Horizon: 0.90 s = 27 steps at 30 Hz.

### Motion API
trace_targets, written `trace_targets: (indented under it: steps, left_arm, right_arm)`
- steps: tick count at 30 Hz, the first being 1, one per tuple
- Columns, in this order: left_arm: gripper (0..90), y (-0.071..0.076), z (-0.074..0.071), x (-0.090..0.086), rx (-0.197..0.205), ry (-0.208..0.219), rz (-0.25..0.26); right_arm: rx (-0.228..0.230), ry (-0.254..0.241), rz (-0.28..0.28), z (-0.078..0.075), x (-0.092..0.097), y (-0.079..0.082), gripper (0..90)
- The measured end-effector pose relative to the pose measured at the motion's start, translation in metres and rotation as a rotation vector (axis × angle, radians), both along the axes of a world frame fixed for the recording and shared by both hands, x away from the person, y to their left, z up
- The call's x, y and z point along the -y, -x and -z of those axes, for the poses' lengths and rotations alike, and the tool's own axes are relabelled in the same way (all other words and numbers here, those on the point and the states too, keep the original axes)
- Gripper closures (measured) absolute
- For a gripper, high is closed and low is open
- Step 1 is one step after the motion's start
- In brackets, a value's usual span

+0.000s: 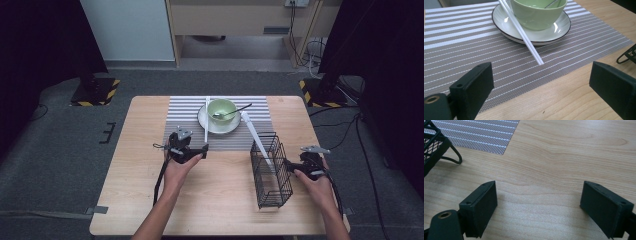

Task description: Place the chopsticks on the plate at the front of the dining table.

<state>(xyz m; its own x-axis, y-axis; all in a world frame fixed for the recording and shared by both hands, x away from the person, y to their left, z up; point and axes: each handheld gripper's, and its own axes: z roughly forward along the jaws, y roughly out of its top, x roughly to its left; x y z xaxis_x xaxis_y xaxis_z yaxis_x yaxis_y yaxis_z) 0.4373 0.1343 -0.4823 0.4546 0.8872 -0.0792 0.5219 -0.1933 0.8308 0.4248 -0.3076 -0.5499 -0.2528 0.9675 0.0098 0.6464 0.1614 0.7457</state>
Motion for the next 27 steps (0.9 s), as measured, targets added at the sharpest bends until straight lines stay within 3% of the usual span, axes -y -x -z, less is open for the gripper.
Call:
trace_targets:
  steps: [18, 27]
  left_arm:
    - [3.8, 0.014, -0.019, -0.033, 0.012, 0.015, -0.007]
    - [3.7, 0.022, -0.018, -0.053, 0.006, 0.010, -0.014]
  right_arm:
    - [-0.003, 0.000, 0.002, 0.000, -0.001, 0.001, 12.4]
    - [-0.024, 0.007, 0.006, 0.001, -0.003, -0.001, 2.9]
